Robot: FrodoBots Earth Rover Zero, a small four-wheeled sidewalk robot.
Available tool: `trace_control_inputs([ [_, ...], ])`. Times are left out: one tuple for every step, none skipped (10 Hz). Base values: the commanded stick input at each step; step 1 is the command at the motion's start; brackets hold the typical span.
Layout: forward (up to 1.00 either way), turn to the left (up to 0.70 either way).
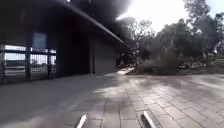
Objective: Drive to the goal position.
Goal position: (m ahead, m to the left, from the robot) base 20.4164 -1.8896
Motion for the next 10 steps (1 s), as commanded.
trace_control_inputs([
  [0.00, 0.00],
  [0.00, 0.00],
  [0.00, 0.00],
  [0.00, 0.00],
  [0.00, 0.00],
  [0.00, -0.08],
  [0.00, -0.28],
  [0.00, -0.48],
  [0.00, 0.00],
  [0.00, 0.00],
])
